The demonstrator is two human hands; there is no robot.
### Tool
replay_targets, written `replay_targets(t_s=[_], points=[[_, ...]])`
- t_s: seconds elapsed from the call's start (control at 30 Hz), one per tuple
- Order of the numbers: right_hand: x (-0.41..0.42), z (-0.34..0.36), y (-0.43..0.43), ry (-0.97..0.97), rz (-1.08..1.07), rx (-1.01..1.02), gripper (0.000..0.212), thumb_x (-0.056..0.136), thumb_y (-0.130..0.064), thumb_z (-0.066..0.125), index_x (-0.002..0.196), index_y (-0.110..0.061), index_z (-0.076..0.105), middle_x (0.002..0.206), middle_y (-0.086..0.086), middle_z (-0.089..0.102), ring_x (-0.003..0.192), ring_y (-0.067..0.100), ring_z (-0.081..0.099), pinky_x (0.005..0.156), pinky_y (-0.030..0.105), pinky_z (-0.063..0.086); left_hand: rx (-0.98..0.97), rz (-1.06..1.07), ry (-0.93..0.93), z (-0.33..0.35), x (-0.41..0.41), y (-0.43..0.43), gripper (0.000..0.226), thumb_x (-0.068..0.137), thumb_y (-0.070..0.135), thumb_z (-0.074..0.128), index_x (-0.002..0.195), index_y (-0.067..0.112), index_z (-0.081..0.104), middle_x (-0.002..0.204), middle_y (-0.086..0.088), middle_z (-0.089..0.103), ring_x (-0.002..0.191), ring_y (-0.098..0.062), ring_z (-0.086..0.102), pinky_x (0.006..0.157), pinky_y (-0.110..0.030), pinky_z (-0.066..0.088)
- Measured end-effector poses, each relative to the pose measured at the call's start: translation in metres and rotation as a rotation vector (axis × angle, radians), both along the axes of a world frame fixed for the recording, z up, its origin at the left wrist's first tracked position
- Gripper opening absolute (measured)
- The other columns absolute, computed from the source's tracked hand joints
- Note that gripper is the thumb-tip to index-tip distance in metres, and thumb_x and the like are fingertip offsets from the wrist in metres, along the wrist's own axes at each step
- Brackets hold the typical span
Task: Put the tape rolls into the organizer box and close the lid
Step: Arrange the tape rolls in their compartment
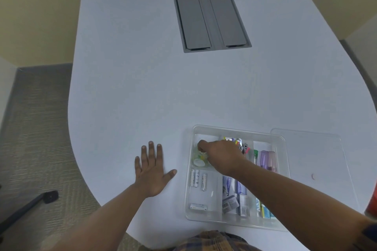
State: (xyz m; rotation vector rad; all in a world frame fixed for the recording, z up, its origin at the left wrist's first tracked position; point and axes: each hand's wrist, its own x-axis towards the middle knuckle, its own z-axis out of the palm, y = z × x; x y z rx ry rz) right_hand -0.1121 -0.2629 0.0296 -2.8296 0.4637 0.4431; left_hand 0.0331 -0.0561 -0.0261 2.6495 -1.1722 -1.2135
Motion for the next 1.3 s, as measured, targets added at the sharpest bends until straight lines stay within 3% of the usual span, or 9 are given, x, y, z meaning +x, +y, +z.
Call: replay_targets(t_s=[0.2,0.37,0.57,0.73,0.97,1.07,1.3], points=[[0.002,-0.003,0.003,-0.018,0.02,-0.041,0.044,0.074,0.004,0.055,0.109,-0.02,0.044,0.084,0.005,0.067,0.066,0.032,0.061,0.05,0.029,0.022,-0.001,-0.005,-0.001,-0.001,0.0,0.001,0.098,0.085,0.074,0.026,0.129,0.025,-0.045,0.137,0.002,-0.056,0.123,-0.021,-0.053,0.109,-0.048,-0.024],[0.007,-0.003,0.002,-0.028,-0.071,-0.028,0.039,0.073,0.0,0.054,0.103,-0.023,0.044,0.082,0.003,0.066,0.064,0.031,0.058,0.052,0.03,0.029,0.003,-0.003,-0.004,-0.001,0.0,0.001,0.097,0.084,0.075,0.025,0.13,0.024,-0.044,0.137,0.001,-0.055,0.125,-0.022,-0.052,0.109,-0.048,-0.023],[0.02,-0.004,-0.002,-0.013,-0.106,-0.079,0.043,0.071,0.004,0.056,0.105,-0.02,0.043,0.08,0.003,0.065,0.056,0.027,0.044,0.048,0.028,0.02,-0.004,-0.001,0.004,0.0,0.0,0.001,0.098,0.084,0.075,0.026,0.131,0.024,-0.044,0.138,0.001,-0.055,0.124,-0.022,-0.053,0.11,-0.049,-0.023],[0.021,-0.003,-0.001,-0.034,-0.15,-0.034,0.042,0.076,0.0,0.054,0.111,-0.021,0.047,0.097,0.0,0.066,0.069,0.03,0.059,0.056,0.03,0.033,-0.011,0.005,-0.001,0.001,0.0,0.001,0.098,0.085,0.074,0.027,0.132,0.024,-0.043,0.139,0.002,-0.053,0.125,-0.022,-0.052,0.111,-0.049,-0.021],[0.005,0.009,-0.005,-0.215,-0.499,-0.005,0.02,0.086,-0.02,0.06,0.104,-0.029,0.06,0.101,-0.006,0.071,0.084,0.026,0.066,0.065,0.031,0.041,-0.003,0.002,-0.001,0.004,-0.001,0.0,0.097,0.086,0.073,0.027,0.132,0.023,-0.043,0.138,0.001,-0.054,0.126,-0.023,-0.051,0.11,-0.049,-0.022],[0.0,0.009,-0.002,-0.157,-0.509,0.005,0.017,0.088,-0.028,0.059,0.105,-0.03,0.061,0.103,-0.007,0.071,0.09,0.024,0.066,0.067,0.031,0.04,0.002,0.001,0.001,0.005,-0.001,0.0,0.097,0.086,0.073,0.027,0.131,0.022,-0.043,0.137,0.001,-0.054,0.126,-0.023,-0.051,0.11,-0.049,-0.022],[0.004,0.003,0.015,-0.069,-0.429,0.015,0.022,0.089,-0.04,0.055,0.099,-0.02,0.057,0.087,0.001,0.069,0.08,0.026,0.066,0.062,0.032,0.043,0.026,-0.006,0.02,0.005,0.001,-0.001,0.099,0.085,0.074,0.027,0.129,0.022,-0.045,0.135,0.0,-0.056,0.124,-0.024,-0.052,0.109,-0.049,-0.023]])
